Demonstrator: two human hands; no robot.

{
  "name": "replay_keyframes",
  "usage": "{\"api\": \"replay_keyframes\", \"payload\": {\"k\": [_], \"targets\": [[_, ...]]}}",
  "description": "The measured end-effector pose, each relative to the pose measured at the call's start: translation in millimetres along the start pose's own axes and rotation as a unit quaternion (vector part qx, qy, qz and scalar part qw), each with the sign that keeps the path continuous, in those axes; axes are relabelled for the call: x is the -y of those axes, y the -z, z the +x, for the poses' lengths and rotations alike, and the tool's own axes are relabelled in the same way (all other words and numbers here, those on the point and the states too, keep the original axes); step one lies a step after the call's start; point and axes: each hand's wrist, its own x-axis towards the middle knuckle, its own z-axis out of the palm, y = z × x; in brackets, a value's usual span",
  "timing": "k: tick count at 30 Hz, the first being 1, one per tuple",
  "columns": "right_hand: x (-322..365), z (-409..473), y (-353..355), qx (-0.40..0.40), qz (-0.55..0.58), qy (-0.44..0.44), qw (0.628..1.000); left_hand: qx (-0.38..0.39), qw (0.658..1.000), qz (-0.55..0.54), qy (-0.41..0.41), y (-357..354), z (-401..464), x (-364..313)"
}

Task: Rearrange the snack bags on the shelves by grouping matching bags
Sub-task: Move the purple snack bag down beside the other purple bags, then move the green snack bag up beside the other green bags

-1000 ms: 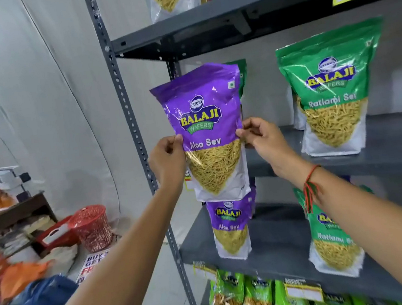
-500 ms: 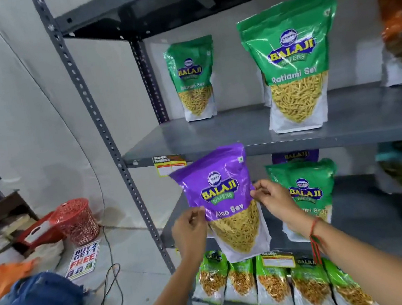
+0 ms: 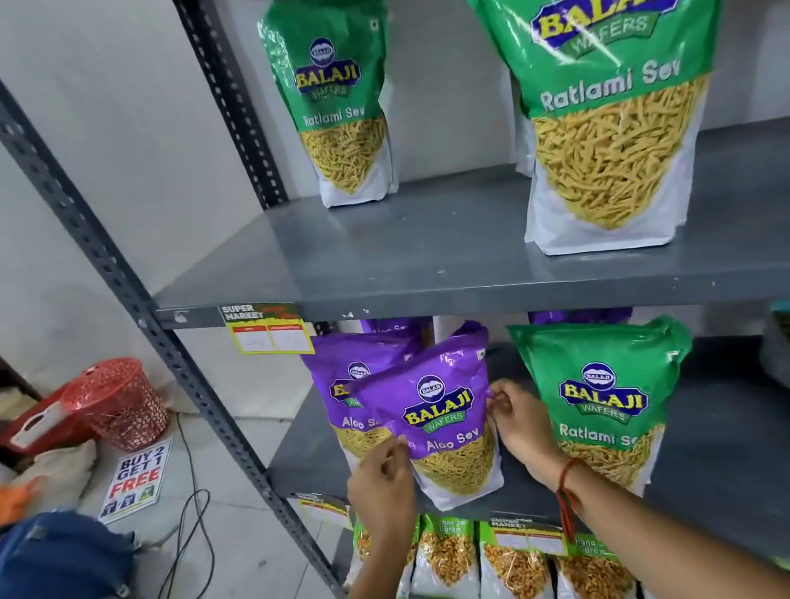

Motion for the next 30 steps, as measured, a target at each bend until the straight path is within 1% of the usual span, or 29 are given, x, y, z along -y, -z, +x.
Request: {"api": "replay_keyframes", "payload": {"k": [5, 8, 10, 11, 13, 14, 15, 17, 19, 21, 22, 23, 24, 26, 27, 28, 30], "targets": [[-13.6, 2.2, -7.8, 0.001, 0.013, -0.001, 1.0, 0.0, 0.999, -0.032, -0.003, -6.2, -2.6, 3.9], [-14.3, -5.4, -7.6, 0.006, 0.02, -0.004, 1.0, -0.021, 0.995, -0.096, 0.016, -6.5, -16.4, -3.0], [-10.8, -14.7, -3.4, 0.003, 0.022, 0.02, 1.0, -0.047, 0.99, -0.128, 0.027, -9.1, -31.0, -5.9], [-10.5, -20.2, -0.2, 0.005, 0.027, 0.043, 0.999, -0.048, 0.99, -0.132, 0.022, -12.4, -39.6, -7.3], [-13.8, -33.9, 8.9, 0.005, 0.044, 0.091, 0.995, -0.014, 0.992, -0.126, -0.008, -24.0, -57.3, -8.1], [-17.7, -40.3, 15.3, -0.011, 0.044, 0.106, 0.993, 0.014, 0.992, -0.118, -0.029, -31.0, -65.5, -9.6], [-21.6, -46.5, 23.6, -0.043, 0.035, 0.117, 0.992, 0.044, 0.992, -0.105, -0.051, -38.2, -71.9, -12.9], [-29.1, -57.9, 45.2, -0.13, 0.03, 0.134, 0.982, 0.105, 0.989, -0.067, -0.084, -56.4, -76.8, -17.2], [-41.9, -63.9, 71.7, -0.22, 0.043, 0.138, 0.965, 0.168, 0.981, -0.031, -0.088, -77.3, -72.8, -20.3], [-61.1, -61.8, 98.5, -0.296, 0.053, 0.107, 0.948, 0.216, 0.973, -0.003, -0.084, -98.5, -66.5, -22.2], [-74.2, -58.0, 109.2, -0.318, 0.051, 0.082, 0.943, 0.232, 0.969, 0.015, -0.085, -107.9, -63.7, -23.2], [-85.6, -54.8, 118.6, -0.319, 0.048, 0.055, 0.945, 0.245, 0.965, 0.032, -0.086, -115.1, -62.1, -27.5], [-95.4, -51.2, 126.2, -0.299, 0.043, 0.028, 0.953, 0.25, 0.964, 0.036, -0.084, -120.9, -61.6, -32.6], [-106.0, -44.4, 135.1, -0.213, 0.052, -0.012, 0.976, 0.251, 0.965, 0.019, -0.079, -130.3, -61.3, -40.1], [-107.6, -41.5, 137.5, -0.173, 0.054, -0.015, 0.983, 0.247, 0.965, 0.014, -0.082, -132.7, -61.5, -43.6], [-110.0, -38.5, 139.0, -0.154, 0.04, -0.008, 0.987, 0.241, 0.967, 0.014, -0.085, -135.0, -61.4, -45.6], [-113.6, -34.9, 141.5, -0.171, 0.012, 0.002, 0.985, 0.223, 0.971, 0.014, -0.085, -137.3, -62.8, -48.8]]}}
